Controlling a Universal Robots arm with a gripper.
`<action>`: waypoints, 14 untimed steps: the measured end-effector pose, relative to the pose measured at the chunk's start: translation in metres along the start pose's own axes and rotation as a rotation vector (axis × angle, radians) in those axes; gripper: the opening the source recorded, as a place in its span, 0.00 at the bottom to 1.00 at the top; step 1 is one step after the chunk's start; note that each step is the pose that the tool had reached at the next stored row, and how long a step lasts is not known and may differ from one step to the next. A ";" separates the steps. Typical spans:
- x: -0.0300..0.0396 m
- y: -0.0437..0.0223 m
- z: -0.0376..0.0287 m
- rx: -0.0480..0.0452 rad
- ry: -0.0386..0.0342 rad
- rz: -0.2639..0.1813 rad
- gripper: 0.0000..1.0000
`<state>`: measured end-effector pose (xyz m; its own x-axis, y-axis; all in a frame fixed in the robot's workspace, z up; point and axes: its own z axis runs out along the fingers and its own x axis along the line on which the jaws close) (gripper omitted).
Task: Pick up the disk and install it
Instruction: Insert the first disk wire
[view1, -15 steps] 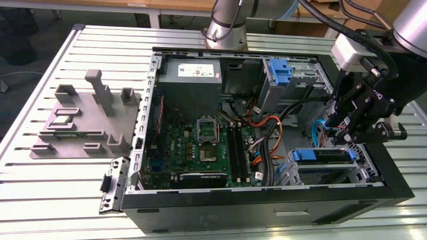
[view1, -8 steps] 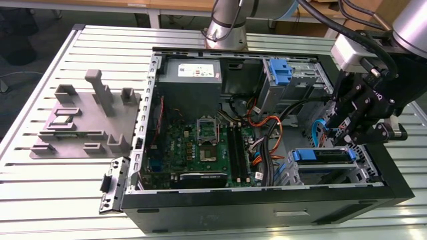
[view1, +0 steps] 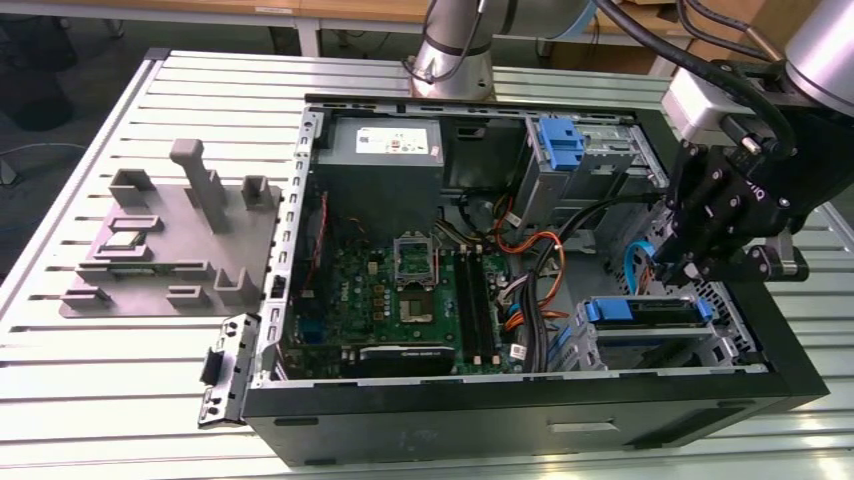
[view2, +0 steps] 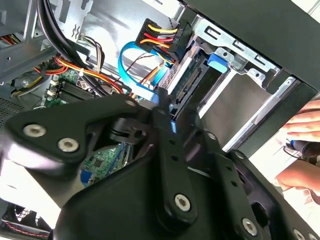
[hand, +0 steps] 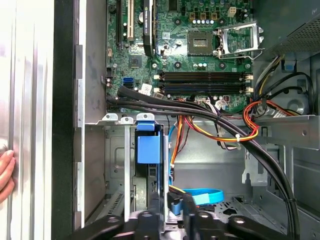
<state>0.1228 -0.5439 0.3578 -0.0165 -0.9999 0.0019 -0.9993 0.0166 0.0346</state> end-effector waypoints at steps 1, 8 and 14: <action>0.0000 0.0000 0.0000 0.0000 0.0000 0.000 0.28; 0.0000 0.0000 0.0000 0.0000 0.0001 0.000 0.27; 0.0000 0.0000 0.0000 0.0000 0.0002 0.000 0.16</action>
<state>0.1228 -0.5439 0.3578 -0.0165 -0.9999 0.0021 -0.9993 0.0166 0.0346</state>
